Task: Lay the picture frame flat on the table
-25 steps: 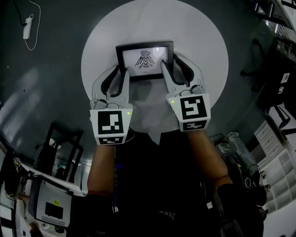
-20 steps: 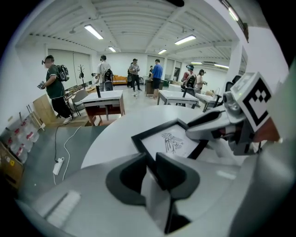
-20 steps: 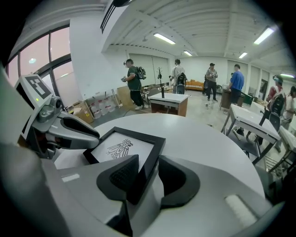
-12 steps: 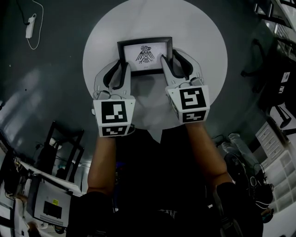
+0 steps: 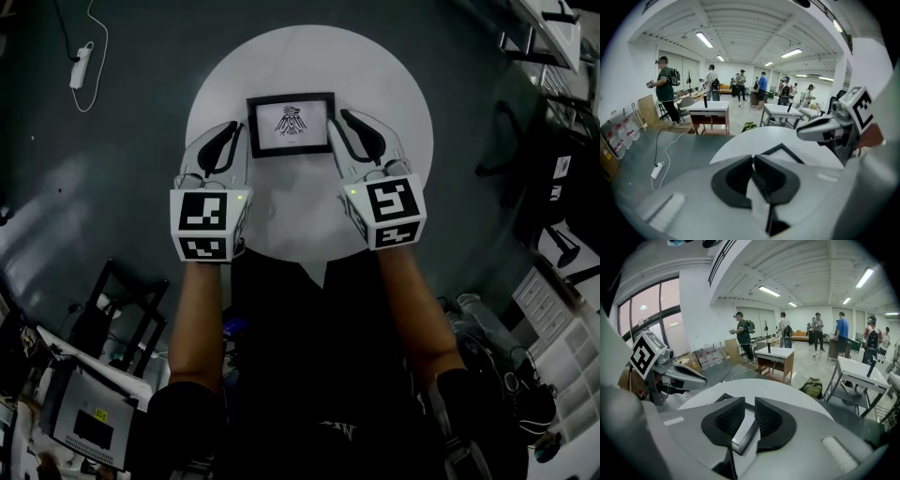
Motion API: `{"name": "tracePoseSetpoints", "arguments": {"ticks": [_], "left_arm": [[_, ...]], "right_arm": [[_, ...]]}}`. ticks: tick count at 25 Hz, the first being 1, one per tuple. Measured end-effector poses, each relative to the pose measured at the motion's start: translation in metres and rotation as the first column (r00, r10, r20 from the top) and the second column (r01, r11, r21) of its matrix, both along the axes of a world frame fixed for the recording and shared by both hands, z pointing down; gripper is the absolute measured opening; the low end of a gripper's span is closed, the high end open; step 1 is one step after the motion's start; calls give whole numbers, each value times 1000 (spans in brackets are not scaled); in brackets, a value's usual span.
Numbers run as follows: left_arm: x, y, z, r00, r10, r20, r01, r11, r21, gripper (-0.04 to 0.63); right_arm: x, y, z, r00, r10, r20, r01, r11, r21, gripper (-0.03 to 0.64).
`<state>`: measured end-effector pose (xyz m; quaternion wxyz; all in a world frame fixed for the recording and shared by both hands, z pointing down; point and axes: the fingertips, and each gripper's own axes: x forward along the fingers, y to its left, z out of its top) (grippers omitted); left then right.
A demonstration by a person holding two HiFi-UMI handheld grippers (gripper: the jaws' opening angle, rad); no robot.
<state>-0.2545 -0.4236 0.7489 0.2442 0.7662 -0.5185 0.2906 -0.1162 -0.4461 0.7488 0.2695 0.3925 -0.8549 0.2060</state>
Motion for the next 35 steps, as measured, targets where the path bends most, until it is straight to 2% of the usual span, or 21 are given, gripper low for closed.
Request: {"name": "tracePoseSetpoints", "arguments": {"ticks": [5,10,15,19,22,25,27,31,35], "left_arm": [[29,9,-83,994,98,-49,-92,990,106,3],[48,8,-188,989,108,-102,-77,960,271,3],[74,19,-292,984,97,-149,-31,919,394,2],[94,44,-364,976,98,-196,-1,895,446,2],[112,72,-406,965,141,-221,-24,887,461,2],[133,96,-442,942,219,-254,-78,879,471,2],[143,112,-465,926,274,-260,-114,859,500,2],[158,144,-503,900,358,-250,-174,819,547,2],[153,185,-527,828,461,-320,-199,774,601,2]], "right_arm": [[1,10,-78,996,-58,63,52,995,89,6],[4,13,-180,973,-182,139,149,964,221,-2],[27,31,-288,925,-319,207,241,913,328,-3],[51,54,-362,875,-410,255,299,875,381,-3],[70,67,-416,837,-461,296,316,848,426,-3],[92,69,-466,806,-477,350,282,830,482,-3],[102,76,-493,788,-493,369,269,814,515,-3],[120,106,-526,784,-504,363,247,789,563,-3],[127,163,-541,760,-501,414,210,792,573,-3]]}}
